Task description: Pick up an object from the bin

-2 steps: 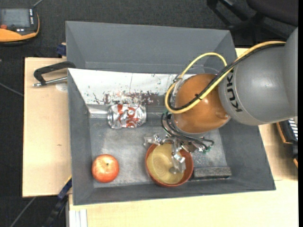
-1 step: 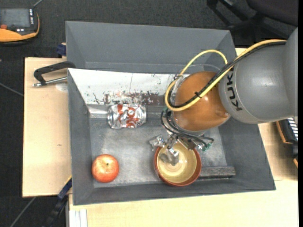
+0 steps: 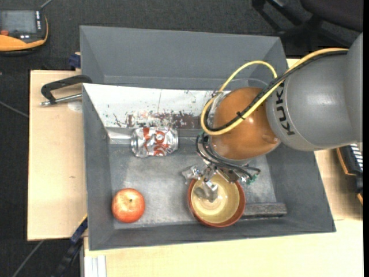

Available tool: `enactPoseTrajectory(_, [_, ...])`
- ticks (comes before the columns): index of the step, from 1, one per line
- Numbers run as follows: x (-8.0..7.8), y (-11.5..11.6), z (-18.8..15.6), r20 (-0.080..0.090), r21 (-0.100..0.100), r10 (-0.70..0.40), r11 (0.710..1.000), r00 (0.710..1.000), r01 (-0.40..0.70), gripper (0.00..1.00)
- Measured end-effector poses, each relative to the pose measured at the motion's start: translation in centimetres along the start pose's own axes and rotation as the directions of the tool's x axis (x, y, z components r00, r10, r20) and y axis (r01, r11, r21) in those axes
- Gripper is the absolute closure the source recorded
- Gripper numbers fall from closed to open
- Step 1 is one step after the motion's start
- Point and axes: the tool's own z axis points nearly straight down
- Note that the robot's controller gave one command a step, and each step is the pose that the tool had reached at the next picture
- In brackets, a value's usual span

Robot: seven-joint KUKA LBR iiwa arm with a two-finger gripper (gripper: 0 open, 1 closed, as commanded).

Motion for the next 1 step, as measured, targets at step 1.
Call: enactPoseTrajectory(1, [0.00, 0.01, 0.00, 0.000, 0.000, 0.000, 1.000, 1.000, 0.000, 1.00])
